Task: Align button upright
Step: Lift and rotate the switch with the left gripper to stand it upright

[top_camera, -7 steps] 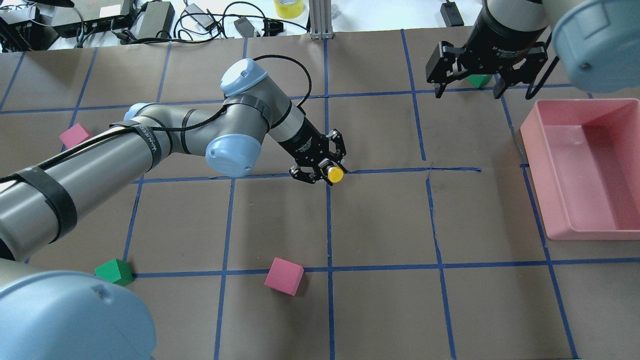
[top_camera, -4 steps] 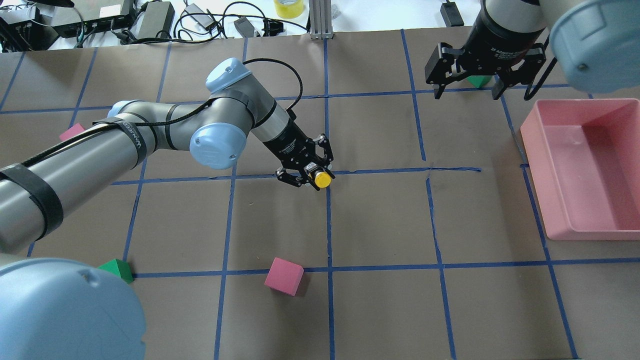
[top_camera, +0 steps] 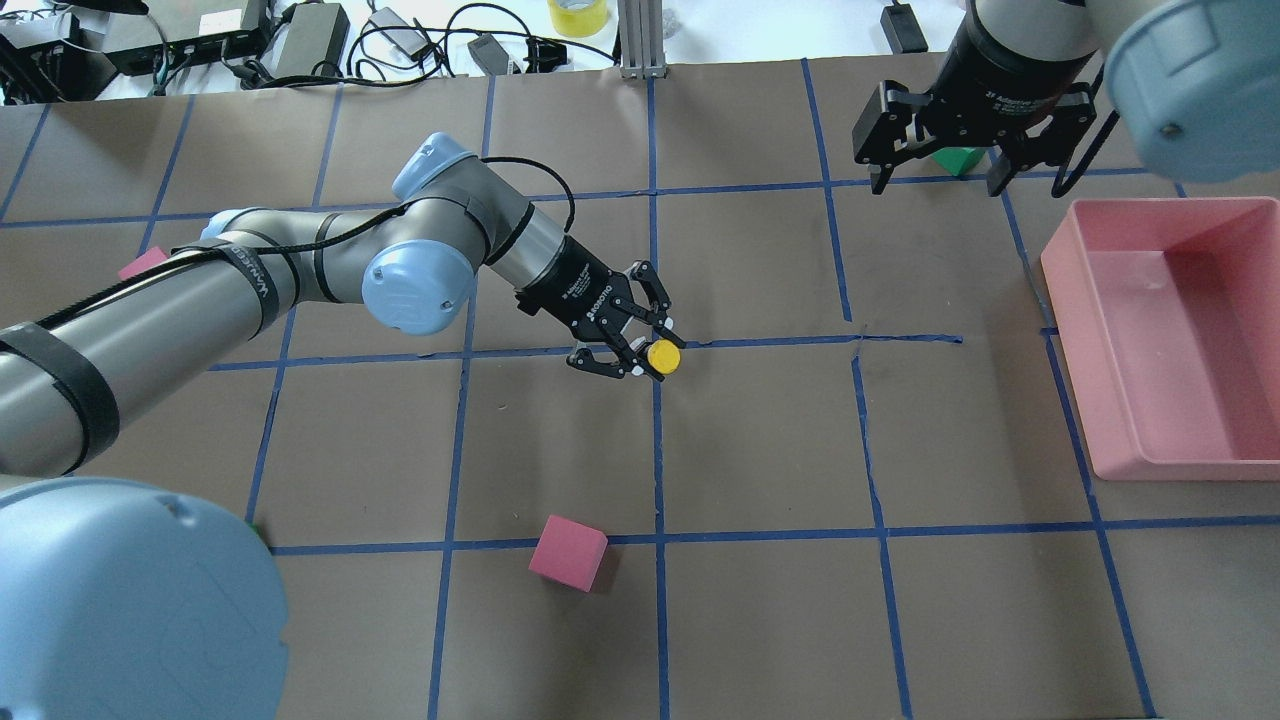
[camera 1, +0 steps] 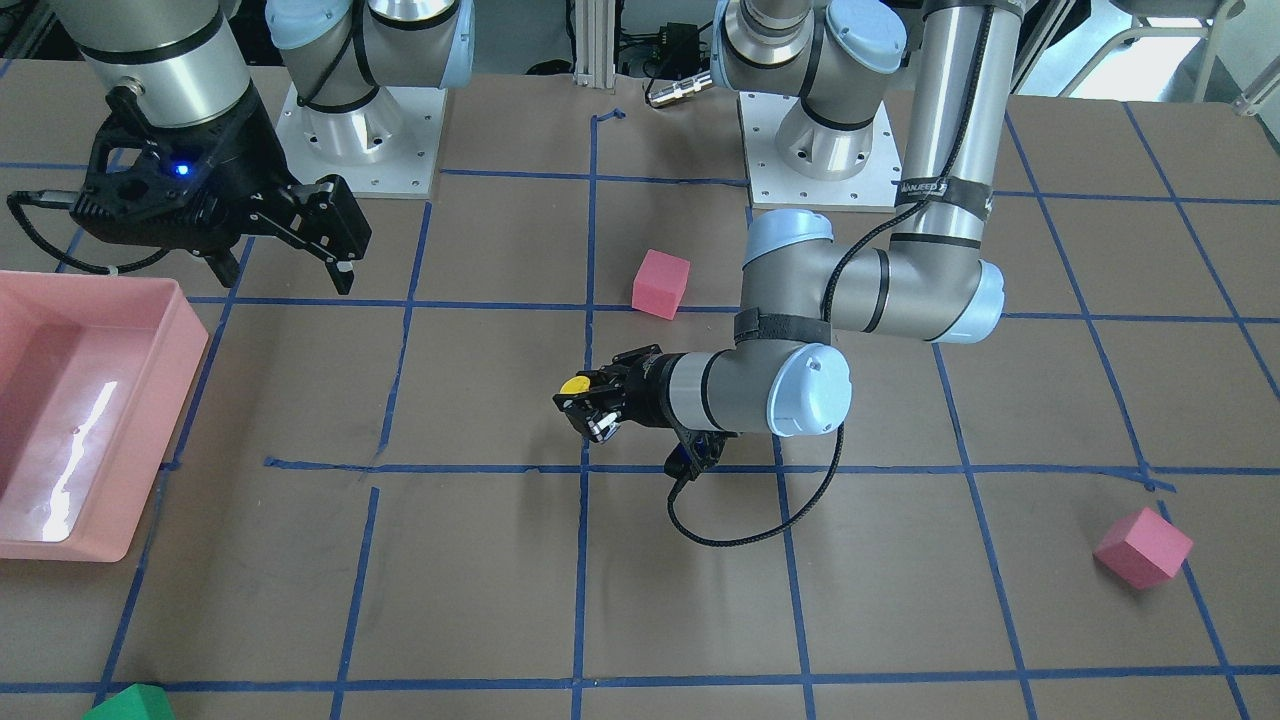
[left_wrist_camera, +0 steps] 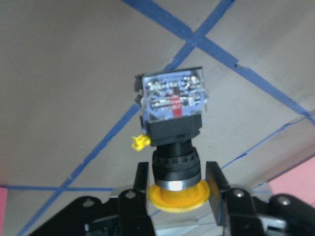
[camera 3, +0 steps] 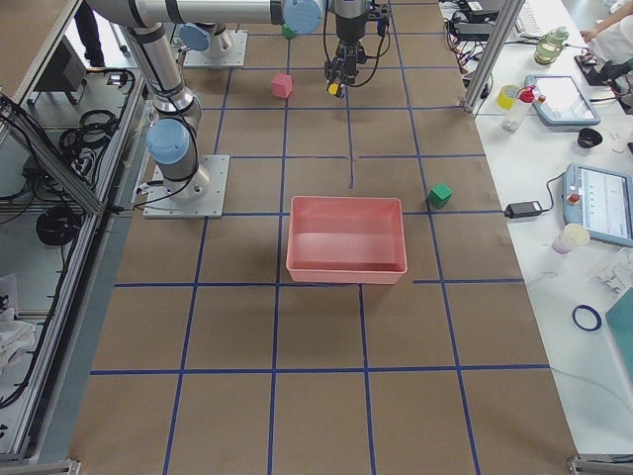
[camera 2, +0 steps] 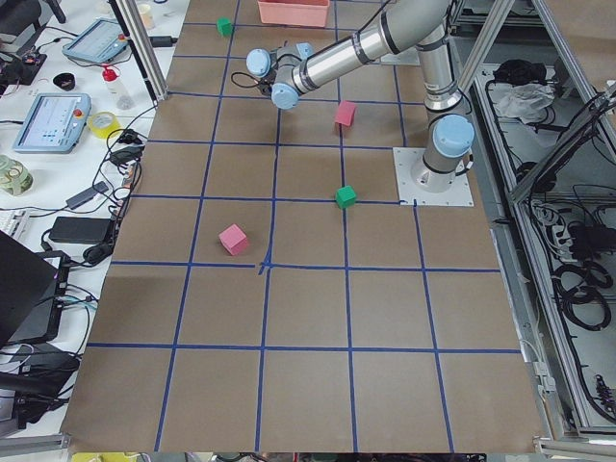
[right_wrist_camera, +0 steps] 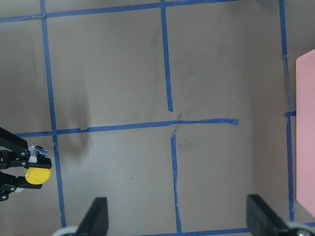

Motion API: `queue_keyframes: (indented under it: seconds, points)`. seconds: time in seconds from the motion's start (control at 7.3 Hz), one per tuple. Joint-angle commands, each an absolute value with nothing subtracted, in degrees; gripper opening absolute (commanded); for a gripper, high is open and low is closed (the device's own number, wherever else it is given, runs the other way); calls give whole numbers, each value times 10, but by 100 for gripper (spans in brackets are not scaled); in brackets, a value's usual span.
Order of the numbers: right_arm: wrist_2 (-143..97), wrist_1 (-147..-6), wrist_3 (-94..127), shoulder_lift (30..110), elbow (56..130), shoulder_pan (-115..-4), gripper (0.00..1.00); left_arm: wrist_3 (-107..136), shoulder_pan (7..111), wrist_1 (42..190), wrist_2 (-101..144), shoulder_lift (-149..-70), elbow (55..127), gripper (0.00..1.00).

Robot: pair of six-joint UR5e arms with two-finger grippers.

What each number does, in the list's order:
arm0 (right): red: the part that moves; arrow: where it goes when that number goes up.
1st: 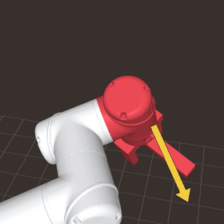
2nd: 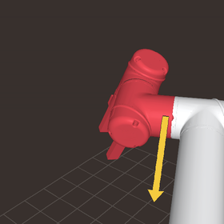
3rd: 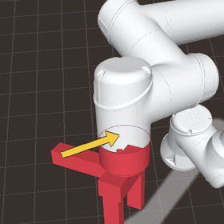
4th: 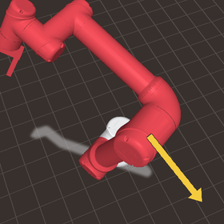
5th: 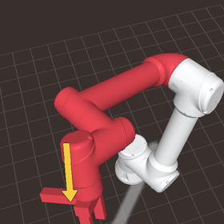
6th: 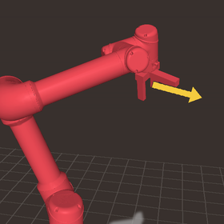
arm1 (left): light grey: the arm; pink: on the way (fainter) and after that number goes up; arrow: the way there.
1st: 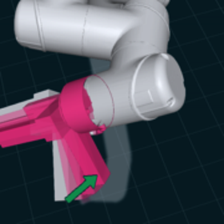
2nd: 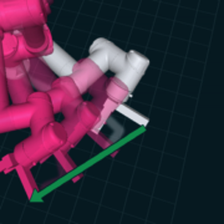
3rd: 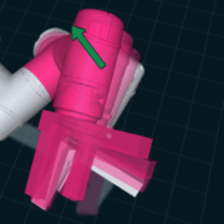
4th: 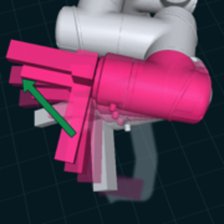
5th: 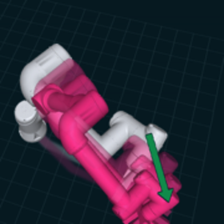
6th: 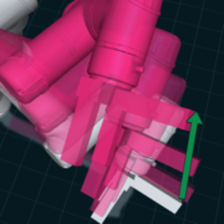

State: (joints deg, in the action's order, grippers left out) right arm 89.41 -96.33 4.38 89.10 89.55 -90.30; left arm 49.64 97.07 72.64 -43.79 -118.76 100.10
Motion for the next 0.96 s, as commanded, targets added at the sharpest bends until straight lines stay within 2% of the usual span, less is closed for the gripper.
queue_keyframes:
  seconds: [0.0, 0.27, 0.82]
  points:
    - [895, -964, 43, 890, 896, -903, 100, 510, 955, 727, -373, -1201, 1028, 0]
    - [895, -965, 43, 890, 897, -903, 100, 501, 912, 727, -289, -1201, 1048, 0]
    - [891, -968, 43, 889, 900, -903, 100, 446, 908, 727, -222, -1216, 1080, 0]
